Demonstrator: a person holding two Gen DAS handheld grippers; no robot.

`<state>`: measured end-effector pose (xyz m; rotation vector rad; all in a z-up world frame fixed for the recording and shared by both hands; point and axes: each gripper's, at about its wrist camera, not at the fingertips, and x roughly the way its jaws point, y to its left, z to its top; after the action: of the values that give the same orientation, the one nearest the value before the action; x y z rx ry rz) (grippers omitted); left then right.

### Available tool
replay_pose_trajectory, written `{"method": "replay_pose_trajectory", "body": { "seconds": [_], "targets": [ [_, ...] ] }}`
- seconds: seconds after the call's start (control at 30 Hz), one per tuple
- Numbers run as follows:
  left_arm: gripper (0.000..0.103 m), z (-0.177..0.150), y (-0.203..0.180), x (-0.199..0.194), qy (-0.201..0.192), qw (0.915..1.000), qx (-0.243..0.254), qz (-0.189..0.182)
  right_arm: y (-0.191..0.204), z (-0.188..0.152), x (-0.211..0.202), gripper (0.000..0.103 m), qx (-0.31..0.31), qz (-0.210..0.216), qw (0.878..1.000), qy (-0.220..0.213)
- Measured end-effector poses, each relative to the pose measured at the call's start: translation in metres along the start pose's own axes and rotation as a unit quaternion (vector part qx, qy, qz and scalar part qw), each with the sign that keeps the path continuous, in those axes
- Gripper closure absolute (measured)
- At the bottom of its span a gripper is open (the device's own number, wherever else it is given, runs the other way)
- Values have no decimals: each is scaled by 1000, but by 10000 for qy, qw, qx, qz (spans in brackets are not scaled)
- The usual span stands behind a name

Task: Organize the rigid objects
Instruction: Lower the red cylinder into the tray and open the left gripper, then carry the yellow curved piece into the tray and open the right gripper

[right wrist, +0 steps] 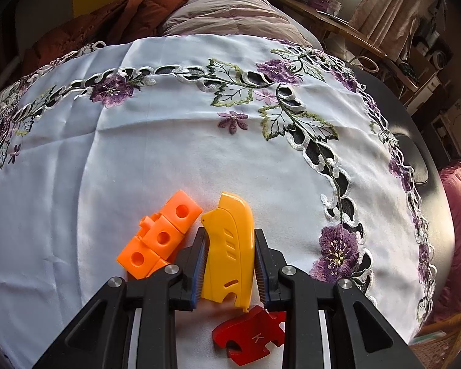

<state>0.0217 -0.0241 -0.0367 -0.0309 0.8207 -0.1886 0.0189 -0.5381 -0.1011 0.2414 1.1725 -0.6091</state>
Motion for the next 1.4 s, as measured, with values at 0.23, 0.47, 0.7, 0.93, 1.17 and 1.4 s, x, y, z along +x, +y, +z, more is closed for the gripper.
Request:
{"method": "replay_pose_trajectory", "body": {
  "seconds": [0.23, 0.47, 0.7, 0.93, 1.17, 1.4],
  "targets": [
    [68, -1, -3, -11, -117, 9999, 31, -18, -2, 1, -1, 75, 58, 20, 10000, -15],
    [68, -2, -5, -14, -128, 9999, 53, -35, -3, 4, -9, 75, 130, 198, 9994, -258],
    [68, -2, -7, -10, -76, 9999, 78, 3, -7, 9, -31, 75, 285, 406, 9952, -847],
    [68, -2, -11, -10, -99, 9999, 113, 6, 26, 7, -51, 75, -414, 1099, 9860, -1187],
    [68, -2, -7, -10, -98, 9999, 64, -4, 73, -8, -50, 75, -1236, 1190, 9809, -917],
    [68, -2, -4, -10, -109, 9999, 11, -29, 119, -28, -75, 75, -1473, 1844, 9681, -839]
  ]
}}
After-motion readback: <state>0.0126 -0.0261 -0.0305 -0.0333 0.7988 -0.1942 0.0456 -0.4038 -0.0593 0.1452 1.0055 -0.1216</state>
